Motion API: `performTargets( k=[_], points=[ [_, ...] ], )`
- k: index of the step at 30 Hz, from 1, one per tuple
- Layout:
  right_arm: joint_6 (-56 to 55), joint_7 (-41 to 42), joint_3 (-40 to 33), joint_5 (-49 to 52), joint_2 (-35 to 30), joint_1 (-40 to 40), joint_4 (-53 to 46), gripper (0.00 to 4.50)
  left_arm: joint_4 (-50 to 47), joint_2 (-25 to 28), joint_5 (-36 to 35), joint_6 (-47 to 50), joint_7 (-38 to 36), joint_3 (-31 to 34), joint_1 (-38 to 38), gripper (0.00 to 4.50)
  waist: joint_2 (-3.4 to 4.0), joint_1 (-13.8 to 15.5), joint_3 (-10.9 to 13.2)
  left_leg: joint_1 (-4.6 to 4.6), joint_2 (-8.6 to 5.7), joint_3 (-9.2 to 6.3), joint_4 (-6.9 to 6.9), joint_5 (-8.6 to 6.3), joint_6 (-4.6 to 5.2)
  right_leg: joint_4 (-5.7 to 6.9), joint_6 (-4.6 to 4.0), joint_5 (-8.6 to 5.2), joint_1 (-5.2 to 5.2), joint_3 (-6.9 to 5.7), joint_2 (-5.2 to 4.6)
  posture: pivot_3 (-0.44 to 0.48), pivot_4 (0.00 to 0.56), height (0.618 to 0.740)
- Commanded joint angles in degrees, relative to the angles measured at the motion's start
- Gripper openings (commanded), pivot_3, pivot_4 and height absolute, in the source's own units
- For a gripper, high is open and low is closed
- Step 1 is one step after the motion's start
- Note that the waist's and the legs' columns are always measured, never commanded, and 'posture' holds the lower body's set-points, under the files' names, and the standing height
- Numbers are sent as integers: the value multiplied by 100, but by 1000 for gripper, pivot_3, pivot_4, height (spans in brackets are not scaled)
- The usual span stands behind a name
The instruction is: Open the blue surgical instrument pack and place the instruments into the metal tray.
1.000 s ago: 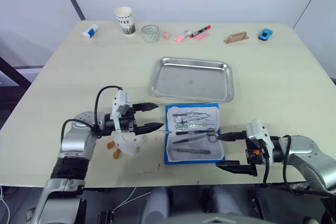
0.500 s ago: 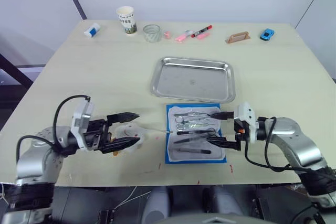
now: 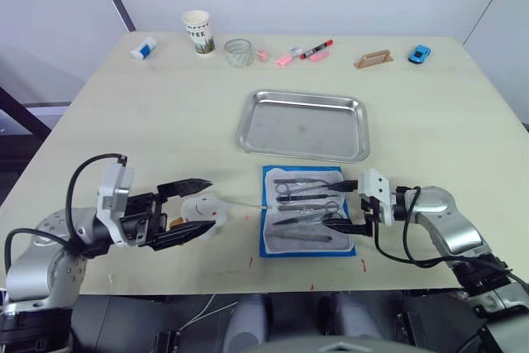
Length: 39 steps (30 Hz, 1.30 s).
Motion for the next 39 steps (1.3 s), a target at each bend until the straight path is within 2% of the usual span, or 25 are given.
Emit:
performTargets(
  k=[1, 16, 21, 25, 30, 33, 35, 36, 39],
  points=[
    [1, 89, 216, -310, -46, 88, 372, 4500, -190, -20, -5, -42, 92, -42, -52, 4418, -2, 3, -1, 1, 0, -1, 0, 0, 0, 0, 0, 0, 1, 0, 0, 0, 150, 740],
    [-12, -21, 366, -501, -2, 97, 709, 4500, -78, 158, 149, 81, 220, -287, -298, 4418, -23, 0, -19, 14, 1, 0, -4, 0, 0, 0, -3, -2, 11, 0, 0, 0, 150, 740],
    [72, -32, 330, -441, -5, 101, 623, 4500, -129, 414, 680, -40, 334, -598, -352, 4418, -25, 1, -22, 15, 1, 1, -6, 0, 0, 0, -6, -3, 11, -1, 0, 0, 150, 740],
    [163, -37, 299, -395, -8, 101, 498, 4500, -229, 514, 894, 364, 681, -965, -709, 4418, -28, 9, -23, 15, 1, 0, -6, 0, 0, 1, -6, -3, 11, -1, 0, 0, 150, 740],
    [238, -69, 279, -361, 20, 100, 399, 4500, -12, 222, 1144, 686, 1097, -1535, -1563, 4418, -28, 1, -24, 14, 1, 0, -5, 0, 0, 1, -5, -3, 12, 0, 2, 0, 150, 740],
    [276, -86, 288, -364, 26, 98, 364, 4500, 304, -53, 1316, 609, 1135, -1847, -1964, 3714, -26, -6, -23, 14, 0, 1, -5, 0, 0, 1, -5, -3, 11, 2, 4, 0, 150, 740],
    [309, -113, 274, -345, 33, 104, 329, 4500, 537, -210, 1557, 432, 1211, -2045, -2198, 2809, -25, -18, -22, 14, 1, 1, -6, 0, 0, 2, -5, -3, 10, 3, 6, 0, 150, 740],
    [326, -120, 268, -337, 26, 113, 300, 4500, 698, -329, 1689, 309, 1242, -2166, -2355, 2500, -24, -9, -22, 14, 2, 1, -6, 0, 0, 2, -5, -3, 10, 5, 7, 0, 150, 740],
    [362, -150, 253, -334, 26, 142, 241, 4500, 1090, -571, 2009, 60, 1238, -2461, -2705, 2500, -29, 3, -25, 13, 1, -1, -3, 0, 0, 2, -5, -3, 11, 2, 8, 0, 150, 740]
  ],
)
